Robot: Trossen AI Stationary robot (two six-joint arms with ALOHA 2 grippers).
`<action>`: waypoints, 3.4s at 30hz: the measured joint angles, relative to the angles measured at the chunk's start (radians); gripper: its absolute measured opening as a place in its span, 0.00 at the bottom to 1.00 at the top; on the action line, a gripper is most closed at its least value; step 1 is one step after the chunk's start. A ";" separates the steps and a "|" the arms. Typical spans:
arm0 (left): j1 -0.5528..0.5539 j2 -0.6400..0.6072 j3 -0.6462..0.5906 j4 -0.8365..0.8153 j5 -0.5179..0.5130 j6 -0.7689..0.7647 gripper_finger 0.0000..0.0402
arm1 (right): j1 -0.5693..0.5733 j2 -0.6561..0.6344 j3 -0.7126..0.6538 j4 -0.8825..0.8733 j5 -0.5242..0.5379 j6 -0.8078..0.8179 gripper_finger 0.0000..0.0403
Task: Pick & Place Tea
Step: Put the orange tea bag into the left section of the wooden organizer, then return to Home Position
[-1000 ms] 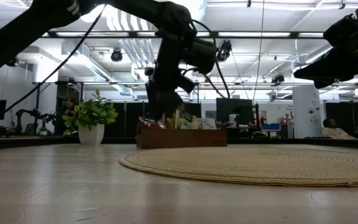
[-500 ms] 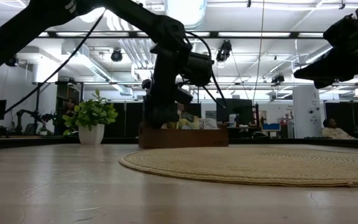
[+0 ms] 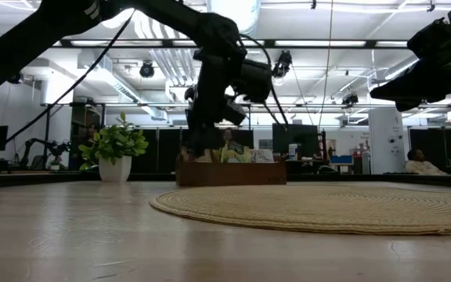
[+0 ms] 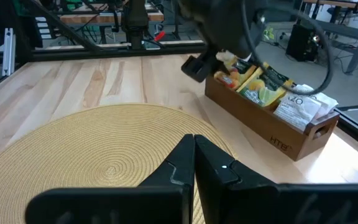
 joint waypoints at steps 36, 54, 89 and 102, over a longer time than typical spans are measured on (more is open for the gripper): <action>0.009 -0.013 -0.188 0.257 0.056 0.005 0.64 | 0.000 0.000 0.000 0.000 0.000 0.000 0.02; -0.018 -0.121 -0.075 0.074 0.306 -0.054 0.64 | 0.000 0.000 0.000 0.000 0.000 0.000 0.02; -0.019 -0.771 -0.459 0.752 0.545 -0.225 0.64 | 0.000 0.000 0.000 0.000 0.000 0.000 0.02; -0.180 -1.089 -1.034 1.428 0.616 -0.105 0.64 | 0.000 0.000 0.000 0.000 0.000 0.000 0.02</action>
